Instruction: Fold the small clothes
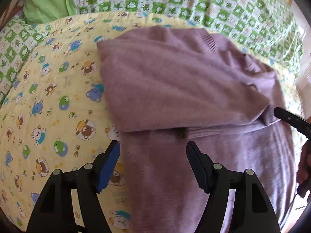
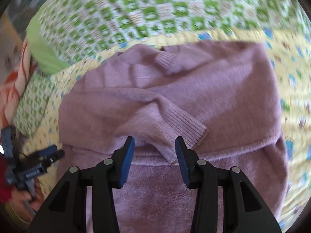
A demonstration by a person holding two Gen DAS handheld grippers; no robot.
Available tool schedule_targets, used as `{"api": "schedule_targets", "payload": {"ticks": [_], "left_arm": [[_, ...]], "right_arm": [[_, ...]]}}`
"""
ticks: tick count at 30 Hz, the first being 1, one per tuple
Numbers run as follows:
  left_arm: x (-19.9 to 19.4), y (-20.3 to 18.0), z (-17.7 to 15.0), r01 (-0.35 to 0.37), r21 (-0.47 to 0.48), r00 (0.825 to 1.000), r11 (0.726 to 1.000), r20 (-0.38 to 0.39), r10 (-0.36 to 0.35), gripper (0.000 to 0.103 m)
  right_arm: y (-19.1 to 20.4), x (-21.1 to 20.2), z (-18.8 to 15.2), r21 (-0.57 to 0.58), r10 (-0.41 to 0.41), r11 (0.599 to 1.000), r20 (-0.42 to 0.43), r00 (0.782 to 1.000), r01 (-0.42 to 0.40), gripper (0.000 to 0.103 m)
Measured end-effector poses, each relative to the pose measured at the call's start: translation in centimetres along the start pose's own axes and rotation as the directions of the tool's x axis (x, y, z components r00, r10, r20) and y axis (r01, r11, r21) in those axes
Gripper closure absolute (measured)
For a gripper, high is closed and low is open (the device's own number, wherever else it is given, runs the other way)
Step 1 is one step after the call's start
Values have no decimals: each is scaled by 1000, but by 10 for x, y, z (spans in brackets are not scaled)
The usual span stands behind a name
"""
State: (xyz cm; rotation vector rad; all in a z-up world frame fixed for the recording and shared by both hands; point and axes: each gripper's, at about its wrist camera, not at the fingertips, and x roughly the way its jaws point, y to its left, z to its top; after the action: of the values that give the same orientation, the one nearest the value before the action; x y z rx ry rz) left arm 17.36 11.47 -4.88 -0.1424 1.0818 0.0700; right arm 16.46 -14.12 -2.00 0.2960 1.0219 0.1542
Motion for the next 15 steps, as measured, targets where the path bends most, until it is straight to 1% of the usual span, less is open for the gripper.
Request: {"api": "schedule_targets", "payload": {"ticks": [1, 2, 4, 6, 7, 8, 9, 10, 11, 13, 14, 15], "left_arm": [[6, 1, 0, -18, 5, 1000, 1000, -11, 18, 32], [11, 1, 1, -41, 9, 999, 999, -19, 41, 32], [21, -2, 4, -74, 10, 997, 997, -27, 74, 32], [28, -1, 8, -105, 3, 994, 995, -30, 105, 32], [29, 0, 10, -121, -4, 992, 993, -28, 121, 32], [29, 1, 13, -134, -15, 991, 991, -24, 134, 32], [31, -2, 18, -143, -23, 990, 989, -21, 143, 32], [30, 0, 22, -154, -36, 988, 987, -14, 154, 32], [28, 4, 27, -167, -64, 986, 984, -5, 167, 32], [23, 13, 35, -160, -126, 987, 979, 14, 163, 32], [22, 17, 38, -157, -155, 986, 975, 23, 163, 32], [19, 21, 41, -157, -185, 986, 970, 32, 165, 32]], "right_arm": [[5, 2, 0, -49, -22, 999, -10, 1000, 21, 44], [10, 6, -1, -102, -54, 993, -16, 998, 52, 42], [15, 18, 1, -168, -106, 981, -26, 994, 100, 42], [15, 37, 5, -204, -153, 969, -61, 986, 138, 43], [13, 45, 8, -212, -168, 966, -80, 983, 148, 59], [10, 50, 11, -209, -171, 966, -87, 981, 150, 89], [8, 50, 16, -203, -178, 967, -88, 980, 157, 94], [5, 44, 23, -195, -164, 970, -67, 984, 148, 94], [3, 30, 31, -179, -141, 975, -23, 990, 135, 94], [-1, -8, 52, -150, -105, 982, 77, 991, 116, 95], [-4, -35, 62, -139, -63, 987, 150, 987, 84, 95], [-6, -59, 70, -143, -35, 987, 223, 974, 68, 95]]}}
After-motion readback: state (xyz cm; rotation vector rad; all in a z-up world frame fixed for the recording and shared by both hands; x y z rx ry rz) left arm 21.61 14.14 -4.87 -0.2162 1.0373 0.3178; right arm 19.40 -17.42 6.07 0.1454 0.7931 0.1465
